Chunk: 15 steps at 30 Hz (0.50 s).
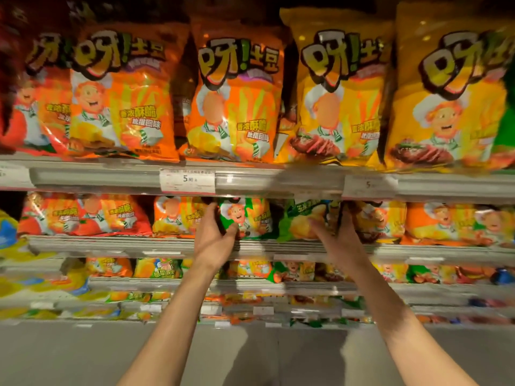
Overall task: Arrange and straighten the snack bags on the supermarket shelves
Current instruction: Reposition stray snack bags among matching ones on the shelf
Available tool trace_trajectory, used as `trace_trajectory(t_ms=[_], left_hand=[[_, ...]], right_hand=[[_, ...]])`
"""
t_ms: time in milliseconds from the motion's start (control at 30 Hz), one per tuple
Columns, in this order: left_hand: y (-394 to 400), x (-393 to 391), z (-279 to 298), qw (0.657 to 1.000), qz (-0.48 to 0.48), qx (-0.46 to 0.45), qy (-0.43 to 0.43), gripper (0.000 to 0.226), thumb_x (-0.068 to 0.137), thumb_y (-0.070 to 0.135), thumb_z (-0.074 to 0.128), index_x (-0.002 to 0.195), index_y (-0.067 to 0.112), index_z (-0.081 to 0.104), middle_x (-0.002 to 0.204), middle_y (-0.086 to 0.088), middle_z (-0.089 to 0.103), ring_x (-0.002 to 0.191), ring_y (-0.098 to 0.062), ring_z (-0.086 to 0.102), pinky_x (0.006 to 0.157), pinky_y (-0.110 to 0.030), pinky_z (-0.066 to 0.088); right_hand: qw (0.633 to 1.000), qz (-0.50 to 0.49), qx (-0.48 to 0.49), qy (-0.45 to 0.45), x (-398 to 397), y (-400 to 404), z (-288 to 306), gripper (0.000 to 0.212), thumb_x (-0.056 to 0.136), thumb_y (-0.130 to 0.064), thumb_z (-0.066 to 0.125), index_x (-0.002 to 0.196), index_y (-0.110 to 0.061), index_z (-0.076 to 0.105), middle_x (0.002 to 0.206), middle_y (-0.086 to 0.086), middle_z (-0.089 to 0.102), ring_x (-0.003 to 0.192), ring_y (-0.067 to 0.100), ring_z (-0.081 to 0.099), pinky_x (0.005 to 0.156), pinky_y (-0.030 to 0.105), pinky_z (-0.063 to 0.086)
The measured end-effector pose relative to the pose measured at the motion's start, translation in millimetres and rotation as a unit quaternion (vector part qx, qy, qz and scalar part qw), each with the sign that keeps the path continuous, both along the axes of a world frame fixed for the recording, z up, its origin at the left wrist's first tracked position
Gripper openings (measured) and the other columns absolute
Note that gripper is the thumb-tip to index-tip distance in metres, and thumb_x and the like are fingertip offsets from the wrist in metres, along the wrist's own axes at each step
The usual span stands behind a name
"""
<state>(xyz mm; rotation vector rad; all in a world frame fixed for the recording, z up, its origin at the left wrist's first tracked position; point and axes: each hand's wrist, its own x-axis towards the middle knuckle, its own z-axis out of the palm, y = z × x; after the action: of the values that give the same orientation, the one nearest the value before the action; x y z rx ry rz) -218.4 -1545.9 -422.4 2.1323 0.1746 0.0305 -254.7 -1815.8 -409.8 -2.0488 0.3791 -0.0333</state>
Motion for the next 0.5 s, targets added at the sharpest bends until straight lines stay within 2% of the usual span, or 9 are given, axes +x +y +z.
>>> trace_trajectory(t_ms=[100, 200, 300, 400, 500], left_hand=[[-3.3, -0.4, -3.0, 1.000, -0.014, 0.002, 0.014, 0.075, 0.098, 0.027, 0.068, 0.159, 0.022, 0.025, 0.160, -0.004, 0.042, 0.147, -0.028, 0.038, 0.119, -0.043, 0.036], [-1.8, 1.0, 0.2, 1.000, -0.017, 0.008, 0.007, 0.073, 0.098, 0.028, 0.068, 0.157, 0.023, 0.027, 0.156, -0.005, 0.046, 0.143, -0.029, 0.044, 0.114, -0.043, 0.041], [3.0, 2.5, 3.1, 1.000, -0.027, 0.013, 0.006, 0.069, 0.098, 0.026, 0.067, 0.156, 0.022, 0.029, 0.152, -0.005, 0.052, 0.140, -0.029, 0.048, 0.111, -0.041, 0.042], [11.3, -0.3, 5.5, 0.999, -0.038, 0.002, 0.001, 0.069, 0.099, 0.028, 0.066, 0.158, 0.023, 0.029, 0.155, -0.003, 0.048, 0.143, -0.027, 0.045, 0.116, -0.042, 0.041], [20.3, -7.1, 6.5, 0.999, -0.014, -0.022, -0.037, 0.061, 0.099, 0.024, 0.066, 0.153, 0.026, 0.038, 0.153, -0.001, 0.049, 0.141, -0.022, 0.045, 0.119, -0.043, 0.037]], right_hand=[[1.000, -0.009, 0.014, 0.009, 5.7, -3.7, -2.9, 0.079, 0.088, -0.051, 0.071, 0.149, -0.017, 0.034, 0.124, -0.005, 0.052, 0.117, 0.019, 0.051, 0.095, 0.029, 0.036], [0.999, -0.032, 0.023, 0.000, 9.3, -1.0, -1.4, 0.078, 0.084, -0.047, 0.078, 0.140, -0.012, 0.037, 0.118, -0.002, 0.055, 0.111, 0.020, 0.053, 0.092, 0.030, 0.037], [0.997, -0.056, 0.035, -0.041, 10.4, 3.9, 3.9, 0.081, 0.080, -0.045, 0.083, 0.138, -0.013, 0.037, 0.119, -0.004, 0.055, 0.113, 0.019, 0.054, 0.094, 0.031, 0.041], [0.995, -0.062, 0.048, -0.066, 9.7, 7.5, 8.7, 0.092, 0.077, -0.048, 0.084, 0.146, -0.017, 0.032, 0.131, -0.003, 0.053, 0.118, 0.016, 0.050, 0.101, 0.030, 0.039], [0.995, -0.044, 0.043, -0.078, 6.0, 12.4, 16.9, 0.087, 0.078, -0.049, 0.082, 0.147, -0.019, 0.038, 0.126, -0.007, 0.055, 0.114, 0.010, 0.050, 0.098, 0.025, 0.038]])
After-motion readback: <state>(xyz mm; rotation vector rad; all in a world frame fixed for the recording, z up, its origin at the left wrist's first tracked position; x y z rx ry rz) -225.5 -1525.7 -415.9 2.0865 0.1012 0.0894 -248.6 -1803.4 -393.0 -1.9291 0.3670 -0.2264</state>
